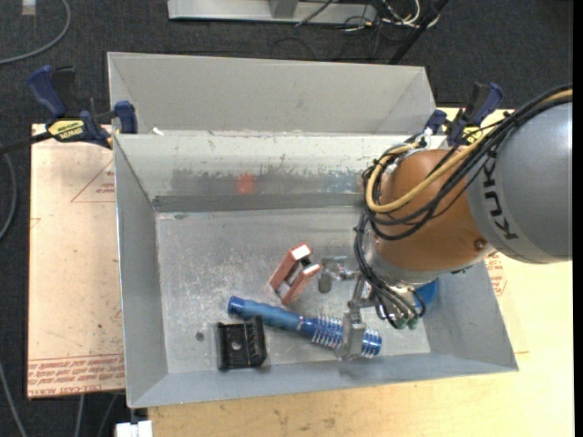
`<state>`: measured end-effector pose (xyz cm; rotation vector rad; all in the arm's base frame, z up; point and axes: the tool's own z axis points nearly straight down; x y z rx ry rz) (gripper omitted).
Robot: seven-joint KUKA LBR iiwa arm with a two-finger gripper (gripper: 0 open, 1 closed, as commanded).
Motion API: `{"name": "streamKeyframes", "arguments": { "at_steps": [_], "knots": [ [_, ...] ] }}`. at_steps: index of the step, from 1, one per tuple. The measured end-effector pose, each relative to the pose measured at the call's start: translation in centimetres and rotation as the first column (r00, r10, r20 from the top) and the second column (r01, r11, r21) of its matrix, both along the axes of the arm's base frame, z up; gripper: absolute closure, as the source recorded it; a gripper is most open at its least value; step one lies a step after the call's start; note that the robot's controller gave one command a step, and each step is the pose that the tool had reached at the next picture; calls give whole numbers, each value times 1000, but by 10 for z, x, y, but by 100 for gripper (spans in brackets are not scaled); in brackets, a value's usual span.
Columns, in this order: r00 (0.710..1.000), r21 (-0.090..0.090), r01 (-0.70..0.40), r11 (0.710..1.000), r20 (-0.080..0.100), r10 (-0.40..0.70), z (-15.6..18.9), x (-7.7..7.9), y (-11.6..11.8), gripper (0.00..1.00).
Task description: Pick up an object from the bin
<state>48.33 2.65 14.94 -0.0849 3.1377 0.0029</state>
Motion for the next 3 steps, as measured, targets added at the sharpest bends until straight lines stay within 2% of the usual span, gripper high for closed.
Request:
{"name": "streamKeyframes", "arguments": {
  "at_steps": [1,2,3],
  "knots": [
    [994,1,111,994,-6,-111,-80,6,9,0],
    [998,1,64,998,-1,-64,-80,0,7,100],
    [998,1,64,998,0,-64,-80,0,7,100]
  ]
}}
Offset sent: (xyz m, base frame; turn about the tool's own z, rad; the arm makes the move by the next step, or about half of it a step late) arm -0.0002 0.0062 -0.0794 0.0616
